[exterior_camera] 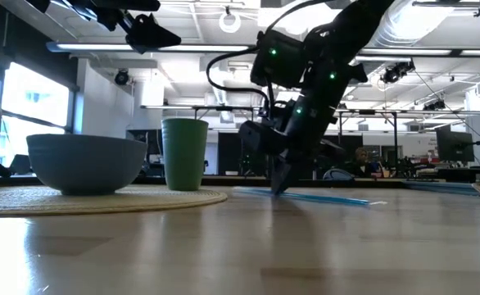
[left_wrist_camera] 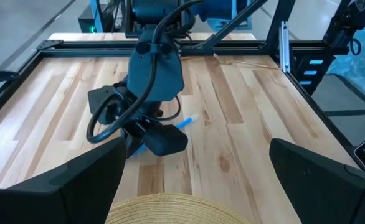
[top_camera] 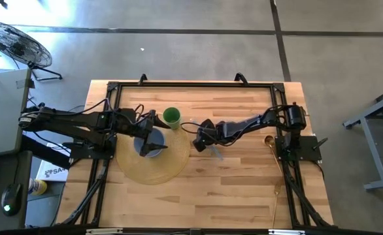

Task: Pick & Place Utensil
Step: Put the blue straw into the green cup on the brown mat

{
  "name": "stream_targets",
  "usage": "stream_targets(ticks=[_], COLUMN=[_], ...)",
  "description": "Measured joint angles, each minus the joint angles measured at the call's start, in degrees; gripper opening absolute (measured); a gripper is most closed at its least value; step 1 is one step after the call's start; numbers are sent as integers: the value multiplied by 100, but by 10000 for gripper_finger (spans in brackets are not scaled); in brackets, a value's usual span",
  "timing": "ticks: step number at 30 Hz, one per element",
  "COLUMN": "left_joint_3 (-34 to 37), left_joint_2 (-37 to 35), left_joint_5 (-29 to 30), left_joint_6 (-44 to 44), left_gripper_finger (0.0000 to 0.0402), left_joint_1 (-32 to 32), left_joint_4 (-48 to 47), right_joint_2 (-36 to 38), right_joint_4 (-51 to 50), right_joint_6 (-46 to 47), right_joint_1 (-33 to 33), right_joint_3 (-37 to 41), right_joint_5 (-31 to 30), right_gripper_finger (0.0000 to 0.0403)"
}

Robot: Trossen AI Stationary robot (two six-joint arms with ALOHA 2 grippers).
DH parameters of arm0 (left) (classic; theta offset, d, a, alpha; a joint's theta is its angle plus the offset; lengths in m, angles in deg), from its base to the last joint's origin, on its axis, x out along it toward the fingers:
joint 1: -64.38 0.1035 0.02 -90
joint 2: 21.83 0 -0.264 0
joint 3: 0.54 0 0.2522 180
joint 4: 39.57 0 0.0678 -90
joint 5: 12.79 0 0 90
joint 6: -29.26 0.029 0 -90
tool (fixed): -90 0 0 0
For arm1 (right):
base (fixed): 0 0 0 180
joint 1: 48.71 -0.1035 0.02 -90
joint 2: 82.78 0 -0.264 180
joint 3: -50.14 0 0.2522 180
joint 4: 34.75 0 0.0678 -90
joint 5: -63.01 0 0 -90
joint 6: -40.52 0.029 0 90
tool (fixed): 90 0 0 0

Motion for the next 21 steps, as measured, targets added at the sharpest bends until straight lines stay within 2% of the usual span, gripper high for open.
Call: stream_targets(ticks=[7, 13, 18, 21], left_joint_3=[0, 0, 0, 0], left_joint_2=[-2, -4, -12, -78], left_joint_5=[-127, -135, -161, -162], left_joint_6=[-1, 0, -2, -29], left_gripper_finger=[389, 389, 389, 390], left_joint_1=[0, 0, 0, 0], left_joint_4=[-67, -325, -384, -380], right_joint_2=[391, 1207, 1627, 1643], right_joint_4=[-209, -190, 1062, 2412], right_joint_6=[-137, -680, -2009, -3159], right_joint_1=[-173, -448, -590, -574], right_joint_3=[7, 7, 6, 2], right_joint_5=[-455, -1786, -2660, -2605], right_gripper_finger=[3, 2, 1, 1])
